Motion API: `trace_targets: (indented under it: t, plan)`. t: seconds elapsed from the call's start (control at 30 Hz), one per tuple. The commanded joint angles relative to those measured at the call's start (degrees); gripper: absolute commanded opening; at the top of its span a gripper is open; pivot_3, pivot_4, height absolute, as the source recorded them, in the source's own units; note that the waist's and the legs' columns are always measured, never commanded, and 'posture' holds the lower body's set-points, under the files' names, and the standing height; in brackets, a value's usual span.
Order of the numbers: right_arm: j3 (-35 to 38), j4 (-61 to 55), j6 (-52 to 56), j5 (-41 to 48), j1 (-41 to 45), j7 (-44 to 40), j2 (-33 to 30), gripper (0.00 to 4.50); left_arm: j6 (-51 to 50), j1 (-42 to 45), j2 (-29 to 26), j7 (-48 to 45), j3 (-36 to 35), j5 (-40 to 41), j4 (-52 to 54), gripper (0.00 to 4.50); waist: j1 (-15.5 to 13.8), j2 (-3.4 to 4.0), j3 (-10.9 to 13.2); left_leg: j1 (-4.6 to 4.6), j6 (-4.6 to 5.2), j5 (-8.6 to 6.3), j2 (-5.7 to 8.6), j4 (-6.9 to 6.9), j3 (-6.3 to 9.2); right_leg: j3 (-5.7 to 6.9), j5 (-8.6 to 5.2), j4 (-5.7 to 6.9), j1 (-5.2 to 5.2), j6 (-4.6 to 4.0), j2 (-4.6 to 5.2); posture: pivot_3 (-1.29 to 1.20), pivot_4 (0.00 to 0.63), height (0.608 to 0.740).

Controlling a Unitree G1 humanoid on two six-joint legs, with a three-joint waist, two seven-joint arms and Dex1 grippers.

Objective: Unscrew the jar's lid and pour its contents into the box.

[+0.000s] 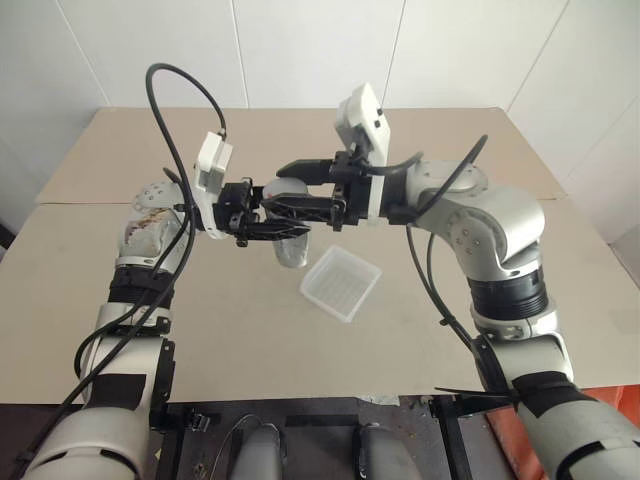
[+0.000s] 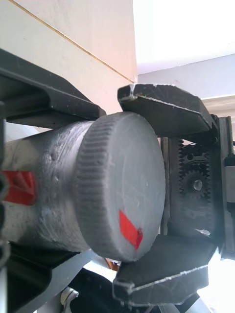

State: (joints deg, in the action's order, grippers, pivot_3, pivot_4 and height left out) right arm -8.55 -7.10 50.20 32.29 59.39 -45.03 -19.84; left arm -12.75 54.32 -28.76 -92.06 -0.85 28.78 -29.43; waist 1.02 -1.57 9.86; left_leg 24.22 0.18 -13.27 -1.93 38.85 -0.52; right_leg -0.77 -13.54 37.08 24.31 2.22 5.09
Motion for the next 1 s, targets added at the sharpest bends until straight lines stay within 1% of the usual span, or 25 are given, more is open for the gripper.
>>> trace_targets:
  t: [0.03, 0.33, 0.47, 0.57, 0.67, 0.8, 0.83, 0.9, 0.93, 1.0]
  plan:
    - [2.2, -0.3, -0.2, 0.4, 2.5, 0.4, -0.2, 2.74, 0.4, -0.1, -0.7, -0.3, -0.5, 0.2, 2.7, 2.48, 0.0, 0.00, 0.0, 0.00, 0.00, 0.00, 0.00, 0.00, 0.00, 0.00, 0.00, 0.00, 0.00, 0.00, 0.00, 0.00, 0.150, 0.740]
    - [9.9, 2.2, 5.1, 6.4, 6.8, 1.4, -2.3, 2.74, 0.8, -2.7, -0.9, -0.4, 0.6, -0.1, 4.2, 2.48, -0.2, 0.00, 0.0, 0.00, 0.00, 0.00, -0.01, 0.00, 0.00, 0.01, 0.00, 0.00, 0.00, 0.00, 0.00, 0.00, 0.150, 0.740]
    - [11.4, 1.5, 3.6, 3.8, 4.9, 3.7, -5.6, 2.74, 0.9, -2.4, -0.6, -0.2, 0.2, -0.1, 3.7, 2.48, -0.2, 0.00, 0.0, 0.00, 0.00, 0.00, 0.00, 0.00, -0.01, 0.01, 0.00, -0.01, -0.02, 0.00, 0.01, 0.00, 0.150, 0.740]
    - [12.2, -0.6, 0.6, 0.0, -1.5, 6.0, -9.8, 2.74, 1.1, -1.7, -0.5, 0.4, -0.3, -0.2, 3.1, 2.48, -0.5, 0.00, 0.0, 0.03, 0.00, 0.00, 0.01, -0.01, 0.01, 0.04, 0.00, -0.04, -0.03, 0.00, 0.02, 0.00, 0.150, 0.740]
    - [14.2, -3.8, -0.6, -3.1, -11.1, 8.7, -14.0, 2.74, 1.4, -1.3, -0.7, 1.9, -1.1, -0.3, 2.8, 2.48, -0.7, -0.01, 0.0, 0.05, 0.00, 0.00, 0.06, 0.00, 0.02, 0.05, 0.00, -0.10, -0.09, 0.01, 0.07, 0.00, 0.150, 0.740]
    - [20.0, -8.7, -0.3, -5.2, -26.3, 12.5, -18.0, 2.74, 2.2, -1.4, -0.5, 5.3, -2.4, -0.6, 3.4, 2.48, -0.6, -0.01, 0.0, 0.07, 0.00, 0.00, 0.05, -0.01, 0.00, 0.01, 0.00, -0.07, 0.00, 0.00, 0.06, 0.00, 0.150, 0.740]
    - [21.0, -9.7, 0.1, -6.0, -29.9, 13.9, -18.4, 2.74, 2.4, -1.6, -0.4, 6.5, -2.6, -0.8, 3.8, 2.48, -0.6, -0.01, 0.0, 0.07, 0.00, 0.00, 0.05, -0.04, -0.01, 0.00, 0.00, -0.07, 0.00, 0.00, 0.07, 0.00, 0.150, 0.740]
    - [19.5, -11.2, -1.9, -10.0, -37.2, 15.6, -19.9, 2.74, 2.6, -2.0, -0.3, 7.9, -2.7, -0.8, 4.4, 2.48, -0.5, -0.01, 0.0, 0.05, 0.00, 0.00, 0.05, -0.04, 0.01, 0.01, 0.00, -0.10, -0.04, 0.01, 0.06, 0.00, 0.150, 0.740]
    - [19.2, -11.3, -2.3, -10.7, -39.6, 16.4, -19.6, 2.74, 2.8, -2.2, -0.3, 8.6, -2.6, -1.1, 4.7, 2.48, -0.3, -0.01, 0.0, 0.05, 0.00, 0.00, 0.05, 0.00, 0.00, 0.00, 0.00, -0.09, -0.04, 0.01, 0.06, 0.00, 0.150, 0.740]
    - [19.2, -10.5, -2.6, -11.7, -42.3, 19.3, -16.9, 2.74, 3.6, -2.7, -0.2, 9.9, -2.1, -2.1, 4.8, 2.48, 0.3, -0.01, 0.0, -0.06, 0.00, 0.00, 0.06, 0.02, -0.06, -0.08, -0.01, -0.24, -0.09, 0.01, 0.06, 0.00, 0.150, 0.740]
